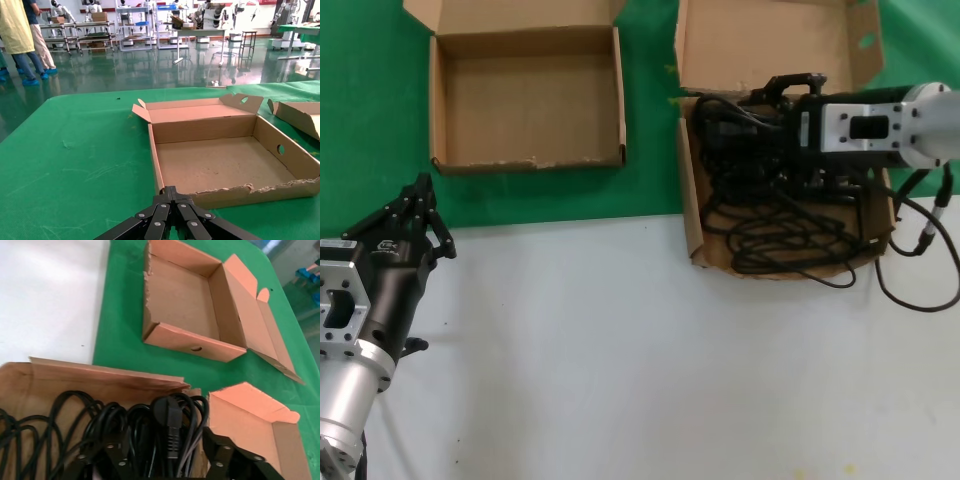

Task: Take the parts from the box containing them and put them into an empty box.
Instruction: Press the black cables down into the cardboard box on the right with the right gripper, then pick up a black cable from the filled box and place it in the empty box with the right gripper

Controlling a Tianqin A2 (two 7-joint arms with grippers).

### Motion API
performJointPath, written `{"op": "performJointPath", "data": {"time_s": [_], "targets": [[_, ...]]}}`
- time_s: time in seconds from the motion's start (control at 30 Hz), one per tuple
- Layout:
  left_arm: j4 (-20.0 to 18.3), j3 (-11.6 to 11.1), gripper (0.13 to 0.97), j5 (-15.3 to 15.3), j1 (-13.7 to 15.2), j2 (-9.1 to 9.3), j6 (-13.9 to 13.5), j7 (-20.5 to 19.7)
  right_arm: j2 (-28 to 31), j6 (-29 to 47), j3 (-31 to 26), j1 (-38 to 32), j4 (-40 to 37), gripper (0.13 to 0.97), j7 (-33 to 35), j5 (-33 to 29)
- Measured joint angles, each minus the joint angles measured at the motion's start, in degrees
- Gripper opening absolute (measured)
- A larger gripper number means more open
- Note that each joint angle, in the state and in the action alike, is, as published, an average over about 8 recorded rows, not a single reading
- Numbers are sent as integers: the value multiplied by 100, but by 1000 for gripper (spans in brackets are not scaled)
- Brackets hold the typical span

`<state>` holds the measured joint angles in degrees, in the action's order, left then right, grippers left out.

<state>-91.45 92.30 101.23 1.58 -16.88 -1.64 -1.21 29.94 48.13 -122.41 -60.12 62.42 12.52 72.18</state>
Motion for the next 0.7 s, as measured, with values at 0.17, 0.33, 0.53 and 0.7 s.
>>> {"op": "performJointPath", "data": {"time_s": [0.17,0.33,0.53,0.7], "targets": [[0,0,145,0,0,0,0,0,-100,-53,27,-42,-152,520,35,-57],[0,0,145,0,0,0,0,0,-166,-93,55,-43,-221,424,69,-84],[0,0,145,0,0,0,0,0,-212,-144,117,-48,-297,296,139,-53],[0,0,145,0,0,0,0,0,-215,-186,187,-50,-327,248,199,0]]}}
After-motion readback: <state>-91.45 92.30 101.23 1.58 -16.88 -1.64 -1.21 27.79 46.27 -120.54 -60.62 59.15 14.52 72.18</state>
